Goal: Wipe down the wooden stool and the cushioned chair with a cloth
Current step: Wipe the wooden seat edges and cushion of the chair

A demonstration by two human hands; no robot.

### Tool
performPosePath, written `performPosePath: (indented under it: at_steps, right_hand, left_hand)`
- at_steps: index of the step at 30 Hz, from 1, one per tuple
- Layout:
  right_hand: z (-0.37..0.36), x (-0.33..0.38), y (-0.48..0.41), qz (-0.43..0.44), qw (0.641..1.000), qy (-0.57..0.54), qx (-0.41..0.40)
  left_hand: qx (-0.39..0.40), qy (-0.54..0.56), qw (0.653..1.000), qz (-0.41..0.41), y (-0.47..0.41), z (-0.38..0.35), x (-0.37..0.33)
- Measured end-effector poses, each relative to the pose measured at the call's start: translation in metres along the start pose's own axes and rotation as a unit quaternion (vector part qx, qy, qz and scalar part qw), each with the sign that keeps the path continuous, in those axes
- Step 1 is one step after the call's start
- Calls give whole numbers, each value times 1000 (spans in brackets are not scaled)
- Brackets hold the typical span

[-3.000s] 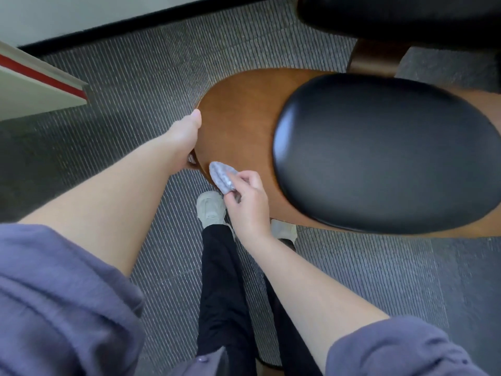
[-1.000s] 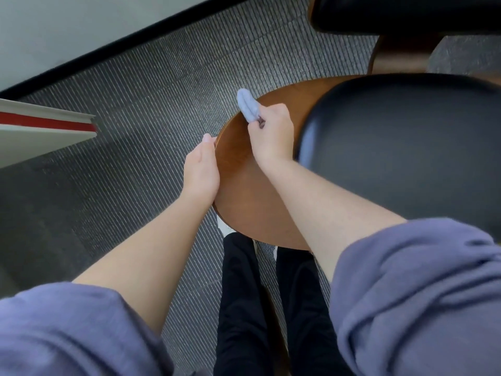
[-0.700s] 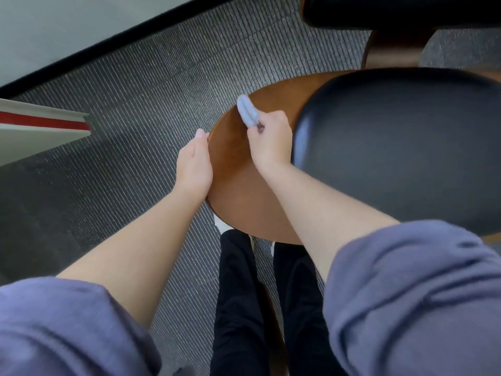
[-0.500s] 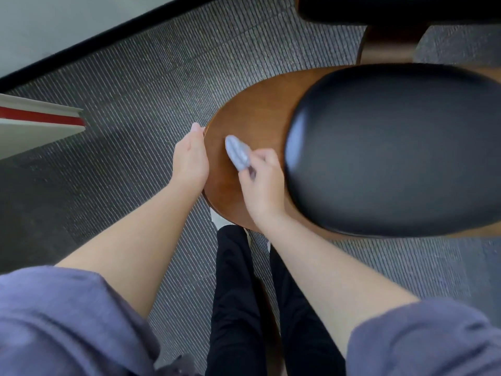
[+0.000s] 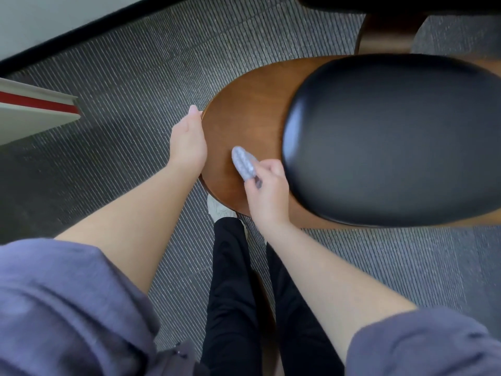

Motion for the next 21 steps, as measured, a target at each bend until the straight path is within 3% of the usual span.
performPosePath:
  at_steps: [5, 9, 14, 21]
  right_hand:
    - [-8, 30, -4, 32, 999, -39, 7]
    - [4, 6, 37, 24, 998, -38, 40]
    - [11, -28, 20, -16, 1000, 14, 10]
    - [-2, -4, -29, -9, 1000, 13, -24]
  left_hand:
    - [-2, 12, 1000, 10, 1, 0, -1]
    - [-1, 5, 1000, 7, 2, 1, -3]
    - [-7, 10, 1000, 8, -3, -2, 1]
    - [-7, 16, 1000, -5, -6, -4, 4]
Point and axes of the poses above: each hand's wrist, its own y-axis away from the middle knuckle, its own z-axis out of the back of the hand, x = y × z, the point moved 7 cm from there along -y, towards the middle knuckle, and after that the axes turned 9 degrees about -x, right-handed, at the moved point
